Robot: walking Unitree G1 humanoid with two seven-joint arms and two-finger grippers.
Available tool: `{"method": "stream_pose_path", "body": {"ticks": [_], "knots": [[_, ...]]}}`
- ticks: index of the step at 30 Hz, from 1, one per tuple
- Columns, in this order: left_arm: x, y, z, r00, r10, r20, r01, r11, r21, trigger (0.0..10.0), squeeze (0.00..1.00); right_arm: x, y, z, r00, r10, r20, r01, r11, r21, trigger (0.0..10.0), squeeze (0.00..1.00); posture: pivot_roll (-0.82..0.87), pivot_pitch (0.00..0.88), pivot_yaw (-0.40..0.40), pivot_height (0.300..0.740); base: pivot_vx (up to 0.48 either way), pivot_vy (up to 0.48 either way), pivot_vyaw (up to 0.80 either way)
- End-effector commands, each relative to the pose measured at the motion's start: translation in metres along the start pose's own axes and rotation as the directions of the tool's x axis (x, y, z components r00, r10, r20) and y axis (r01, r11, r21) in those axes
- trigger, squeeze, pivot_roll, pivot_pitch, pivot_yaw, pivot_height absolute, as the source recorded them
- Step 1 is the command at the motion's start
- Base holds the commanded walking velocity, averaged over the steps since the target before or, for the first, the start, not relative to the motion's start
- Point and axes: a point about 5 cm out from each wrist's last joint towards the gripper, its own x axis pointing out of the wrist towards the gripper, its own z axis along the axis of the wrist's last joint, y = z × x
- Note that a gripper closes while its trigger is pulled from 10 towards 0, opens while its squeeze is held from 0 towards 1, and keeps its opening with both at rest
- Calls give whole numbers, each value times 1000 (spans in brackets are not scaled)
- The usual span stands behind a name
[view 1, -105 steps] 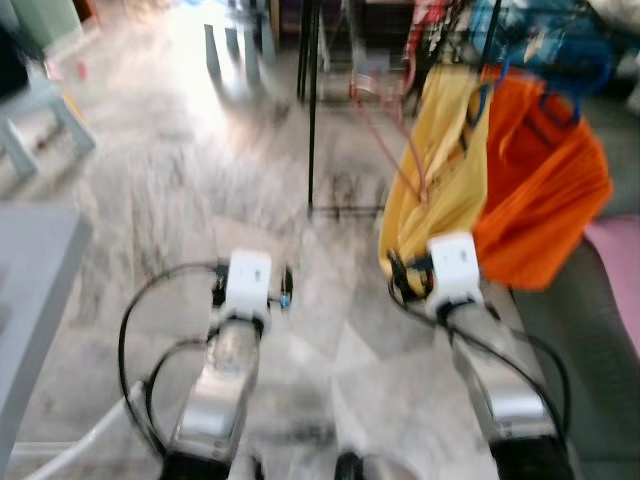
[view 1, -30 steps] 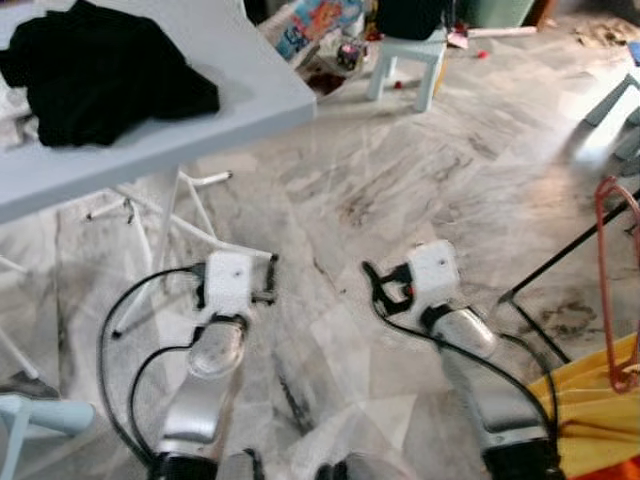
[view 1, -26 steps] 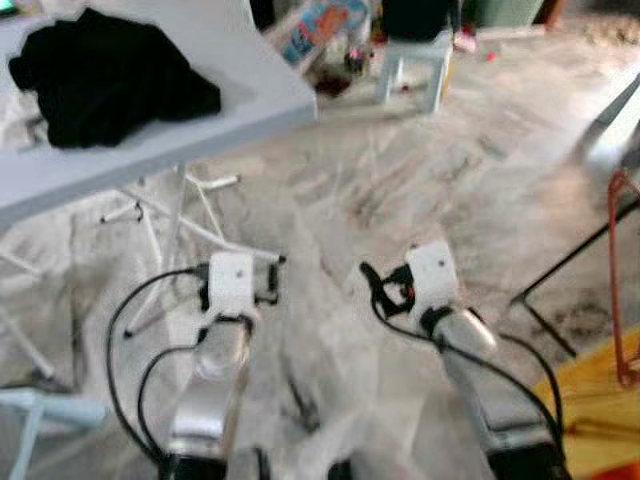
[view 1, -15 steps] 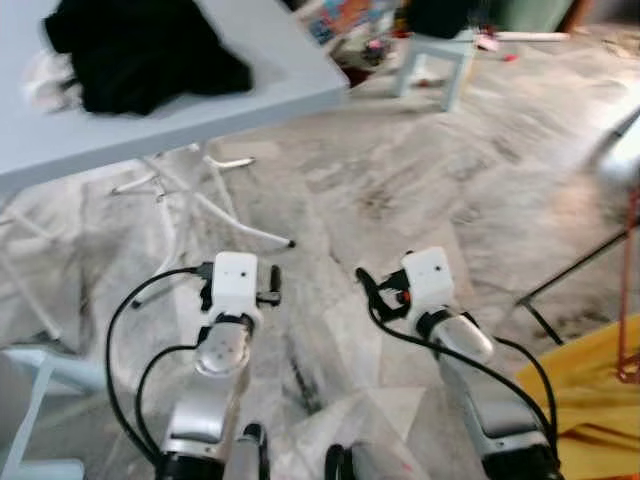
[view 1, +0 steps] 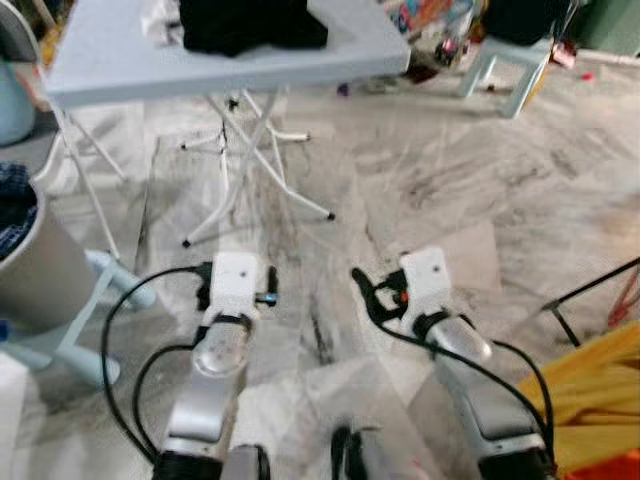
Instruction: Hang hanger
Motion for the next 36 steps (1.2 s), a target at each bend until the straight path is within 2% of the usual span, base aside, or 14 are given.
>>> {"method": "stream_pose_path", "body": {"ticks": [1,3,5,13,25,31,33,36], "knots": [[-3,-2,-3,999,-39,5,39,999,-10,10000,0,-3,-1,-3,1000,2,-13,-2,1000,7,10000,0,-14,220,-38,740,0,0,0],[-4,0,-2,996,-84,18,84,995,-44,10000,0,-4,-2,-4,1000,-3,-15,3,1000,5,10000,0,-14,220,-38,740,0,0,0],[-5,1,-2,993,-114,22,116,986,-121,10000,0,-4,-3,-4,1000,-6,-17,6,1000,5,10000,0,-14,220,-38,740,0,0,0],[-2,2,2,991,-132,39,135,984,-116,10000,0,-7,-4,-7,1000,-15,-26,15,1000,5,10000,0,-30,212,-32,740,375,0,0],[-5,-1,-2,986,-162,31,165,979,-121,10000,0,-6,0,-7,1000,3,-29,-3,1000,5,10000,0,-23,221,-34,740,448,0,0],[-6,1,-5,990,-139,11,140,982,-129,10000,0,-5,0,-7,999,7,-33,-7,1000,4,10000,0,-23,224,-36,740,413,0,0],[-4,4,-4,997,-82,13,83,989,-121,10000,0,-5,0,-7,999,8,-33,-8,1000,4,10000,0,-23,228,-36,740,0,0,0],[-1,3,0,998,-69,12,70,986,-154,10000,0,-4,0,-7,999,7,-33,-7,1000,5,10000,0,-21,230,-36,740,0,0,0]]}}
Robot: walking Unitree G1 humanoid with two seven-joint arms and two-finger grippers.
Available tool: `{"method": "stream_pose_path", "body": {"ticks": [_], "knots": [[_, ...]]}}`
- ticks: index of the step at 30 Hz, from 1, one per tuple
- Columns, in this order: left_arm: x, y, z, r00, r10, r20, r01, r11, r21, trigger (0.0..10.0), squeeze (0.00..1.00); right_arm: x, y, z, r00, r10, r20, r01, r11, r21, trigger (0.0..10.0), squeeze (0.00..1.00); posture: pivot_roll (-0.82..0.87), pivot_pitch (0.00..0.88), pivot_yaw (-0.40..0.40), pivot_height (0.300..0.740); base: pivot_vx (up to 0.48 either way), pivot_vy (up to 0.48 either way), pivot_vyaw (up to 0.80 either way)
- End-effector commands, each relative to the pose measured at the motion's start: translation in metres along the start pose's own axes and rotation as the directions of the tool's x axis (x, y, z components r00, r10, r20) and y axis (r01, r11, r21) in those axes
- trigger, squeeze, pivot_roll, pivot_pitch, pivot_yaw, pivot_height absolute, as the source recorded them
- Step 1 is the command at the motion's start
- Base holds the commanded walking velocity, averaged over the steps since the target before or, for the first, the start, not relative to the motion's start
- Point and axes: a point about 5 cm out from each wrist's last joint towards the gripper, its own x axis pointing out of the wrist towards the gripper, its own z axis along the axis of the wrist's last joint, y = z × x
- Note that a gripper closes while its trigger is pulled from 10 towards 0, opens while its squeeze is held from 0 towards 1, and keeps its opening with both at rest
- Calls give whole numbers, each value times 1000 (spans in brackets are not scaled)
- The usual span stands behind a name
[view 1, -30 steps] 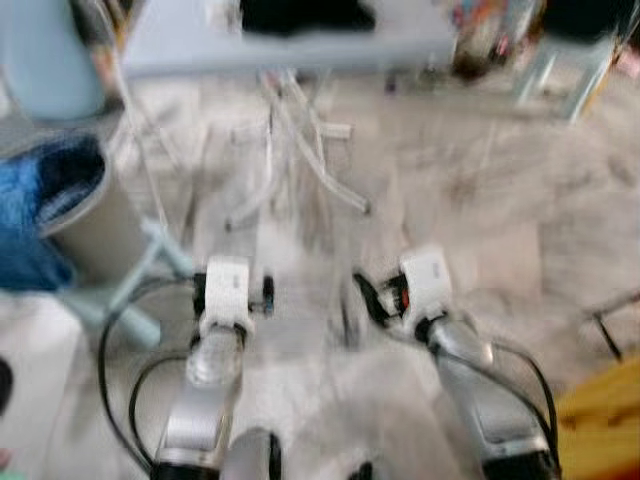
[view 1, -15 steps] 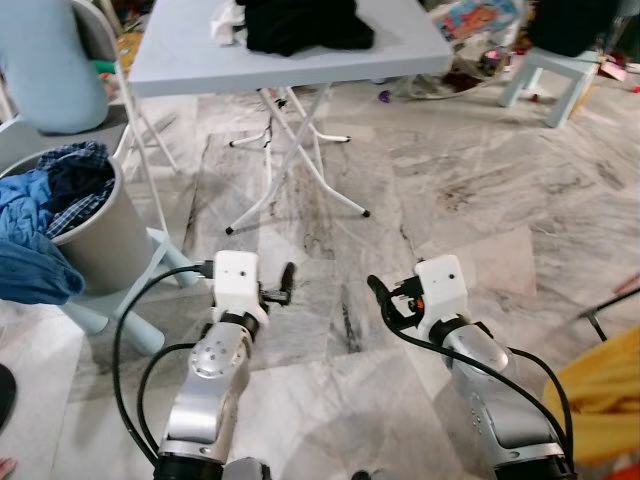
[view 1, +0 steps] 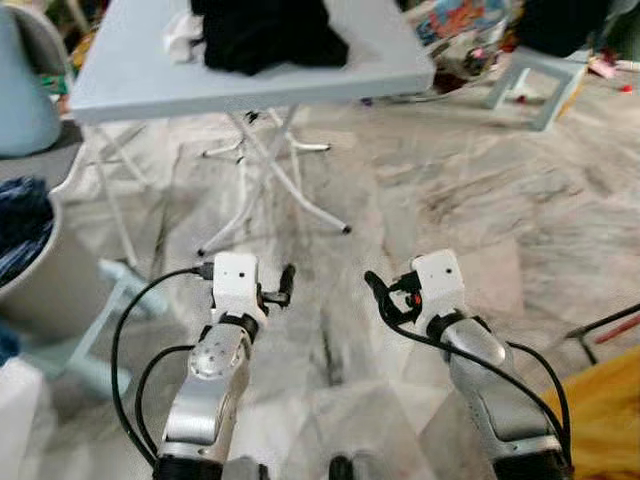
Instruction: Hang hanger
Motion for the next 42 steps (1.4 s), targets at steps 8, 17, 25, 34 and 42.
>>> {"method": "stream_pose_path", "body": {"ticks": [8,17,25,34,42], "knots": [[-3,5,-4,1000,12,-13,-12,1000,-5,10000,0,3,10,2,999,37,9,-37,999,12,10000,0,-14,233,-35,740,0,151,0],[-2,4,-5,1000,4,-18,-4,1000,-14,10000,0,4,9,3,999,42,13,-42,999,10,10000,0,-14,229,-39,740,0,480,0],[-1,3,-4,1000,3,-18,-4,1000,-12,10000,0,3,9,3,999,46,15,-47,999,9,10000,0,-15,225,-38,740,0,480,0],[-1,2,-6,999,10,-34,-11,1000,-6,10000,0,3,11,6,998,60,34,-60,998,1,10000,0,-18,227,-39,740,0,480,356],[-1,3,-8,999,19,-51,-19,1000,7,10000,0,2,11,4,998,57,25,-57,998,10,10000,0,-18,231,-41,740,0,480,415]]}}
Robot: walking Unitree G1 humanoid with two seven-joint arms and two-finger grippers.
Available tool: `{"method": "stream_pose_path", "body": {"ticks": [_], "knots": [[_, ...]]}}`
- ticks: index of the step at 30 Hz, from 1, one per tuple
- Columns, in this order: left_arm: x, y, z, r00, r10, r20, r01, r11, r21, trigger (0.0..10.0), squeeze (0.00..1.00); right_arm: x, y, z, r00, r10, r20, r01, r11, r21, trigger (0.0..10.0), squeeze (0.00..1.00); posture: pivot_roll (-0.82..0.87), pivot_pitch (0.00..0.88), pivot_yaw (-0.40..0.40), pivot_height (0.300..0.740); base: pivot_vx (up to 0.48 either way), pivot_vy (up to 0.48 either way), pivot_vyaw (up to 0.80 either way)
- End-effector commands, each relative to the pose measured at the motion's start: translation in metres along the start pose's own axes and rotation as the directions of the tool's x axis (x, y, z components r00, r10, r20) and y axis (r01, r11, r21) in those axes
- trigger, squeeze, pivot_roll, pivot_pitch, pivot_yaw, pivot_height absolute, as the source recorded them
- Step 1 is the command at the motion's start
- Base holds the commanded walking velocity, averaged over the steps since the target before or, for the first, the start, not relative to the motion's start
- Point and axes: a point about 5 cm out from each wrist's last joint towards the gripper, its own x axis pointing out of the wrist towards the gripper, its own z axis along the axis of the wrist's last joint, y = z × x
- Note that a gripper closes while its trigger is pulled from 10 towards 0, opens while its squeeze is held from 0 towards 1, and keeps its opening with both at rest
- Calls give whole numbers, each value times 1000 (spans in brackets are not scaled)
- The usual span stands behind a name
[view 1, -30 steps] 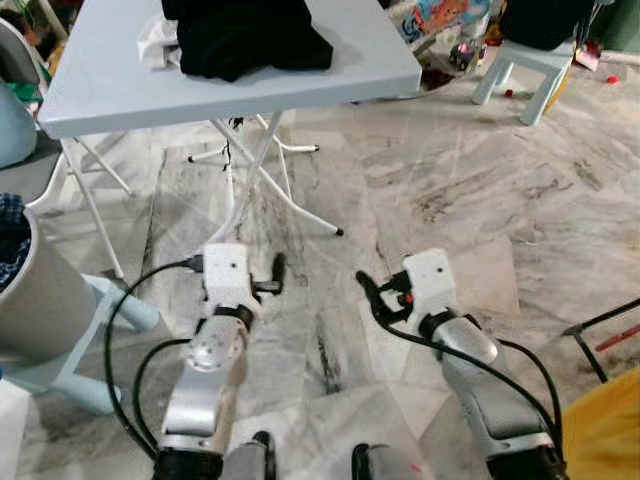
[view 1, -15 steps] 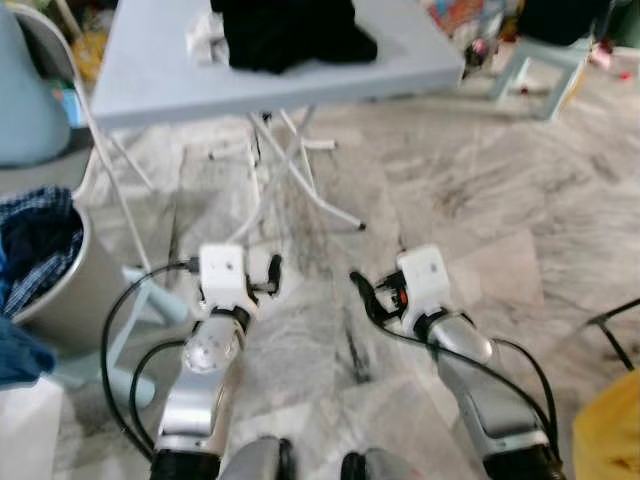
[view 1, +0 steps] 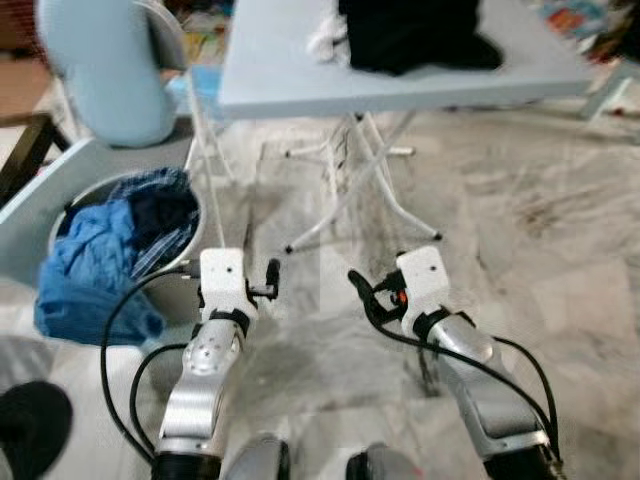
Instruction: Hang hanger
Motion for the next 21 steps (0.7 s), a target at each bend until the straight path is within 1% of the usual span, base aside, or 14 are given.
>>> {"method": "stream_pose_path", "body": {"ticks": [1,7,8,9,11,13,14,16,21], "knots": [[-1,3,-2,1000,8,-14,-8,1000,7,10000,0,-1,3,1,1000,8,6,-8,1000,12,10000,0,-18,231,-41,740,0,480,0],[-2,4,-2,1000,17,-4,-17,1000,23,10000,0,-1,4,1,1000,13,4,-13,1000,11,10000,0,-19,232,-41,740,0,480,0],[-2,5,-1,1000,19,8,-20,999,45,10000,0,-1,4,0,1000,14,4,-14,1000,10,10000,0,-20,231,-41,740,0,0,0],[-2,5,2,999,6,35,-8,999,50,10000,0,-1,4,0,1000,16,4,-16,1000,10,10000,0,-20,231,-41,740,0,0,0],[-3,5,5,998,-13,59,11,999,36,10000,0,-1,4,0,1000,19,4,-19,1000,8,10000,0,-20,232,-42,740,0,0,0],[-4,6,5,998,-17,60,14,999,42,10000,0,-2,4,1,1000,21,6,-21,1000,4,10000,0,-20,232,-42,740,0,0,0],[-4,6,4,998,-23,54,22,1000,18,10000,0,-2,4,1,1000,22,12,-22,1000,-1,10000,0,-21,231,-43,740,0,0,788],[-4,6,4,998,-28,54,28,1000,-4,10000,0,-2,4,2,1000,23,15,-23,1000,-3,10000,0,-21,231,-43,740,0,0,788],[-6,4,4,997,-44,63,44,999,-9,10000,0,-2,6,2,999,28,17,-28,1000,-1,10000,0,-21,233,-44,740,0,0,800]]}}
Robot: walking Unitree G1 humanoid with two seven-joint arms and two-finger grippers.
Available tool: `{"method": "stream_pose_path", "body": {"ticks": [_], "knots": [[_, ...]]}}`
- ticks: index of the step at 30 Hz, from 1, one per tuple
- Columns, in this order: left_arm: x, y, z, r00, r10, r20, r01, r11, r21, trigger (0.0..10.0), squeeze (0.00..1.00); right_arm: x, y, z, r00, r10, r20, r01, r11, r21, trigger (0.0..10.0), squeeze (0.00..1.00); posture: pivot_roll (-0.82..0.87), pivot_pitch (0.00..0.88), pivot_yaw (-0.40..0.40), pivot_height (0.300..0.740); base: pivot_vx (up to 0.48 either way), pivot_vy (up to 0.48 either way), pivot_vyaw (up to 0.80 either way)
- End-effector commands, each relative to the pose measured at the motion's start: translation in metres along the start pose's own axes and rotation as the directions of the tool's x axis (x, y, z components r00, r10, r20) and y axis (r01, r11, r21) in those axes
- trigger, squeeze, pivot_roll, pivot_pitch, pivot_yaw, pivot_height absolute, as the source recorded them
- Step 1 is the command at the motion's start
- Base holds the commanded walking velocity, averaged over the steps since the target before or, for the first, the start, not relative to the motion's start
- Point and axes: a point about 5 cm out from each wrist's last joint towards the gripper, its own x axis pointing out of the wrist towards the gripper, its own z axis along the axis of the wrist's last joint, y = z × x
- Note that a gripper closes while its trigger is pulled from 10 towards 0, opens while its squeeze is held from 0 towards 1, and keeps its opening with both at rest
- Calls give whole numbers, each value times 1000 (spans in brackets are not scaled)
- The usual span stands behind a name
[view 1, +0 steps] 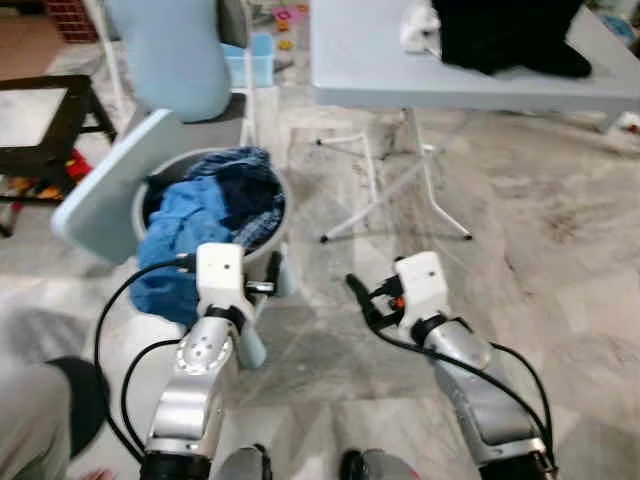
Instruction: Hang hanger
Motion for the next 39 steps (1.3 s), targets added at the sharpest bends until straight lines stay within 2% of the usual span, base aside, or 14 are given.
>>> {"method": "stream_pose_path", "body": {"ticks": [1,4,16,39], "knots": [[-3,-6,-3,1000,-26,-7,25,1000,-17,10000,0,-4,-4,-2,1000,-13,0,13,1000,1,10000,0,-21,233,-44,740,0,0,800],[-3,-6,-4,999,-31,-10,30,999,-20,10000,0,-4,-4,-2,1000,-12,-2,12,1000,1,10000,0,-22,236,-44,740,0,0,704],[-3,-7,-4,999,-44,-7,44,999,-25,10000,0,-5,-3,-4,1000,-3,-9,3,1000,-6,10000,0,-24,239,-43,740,0,0,0],[-5,-8,-6,999,-47,-12,47,999,-22,10000,0,-3,-1,-2,1000,7,-4,-7,1000,-5,10000,0,-24,236,-48,740,347,0,0]]}}
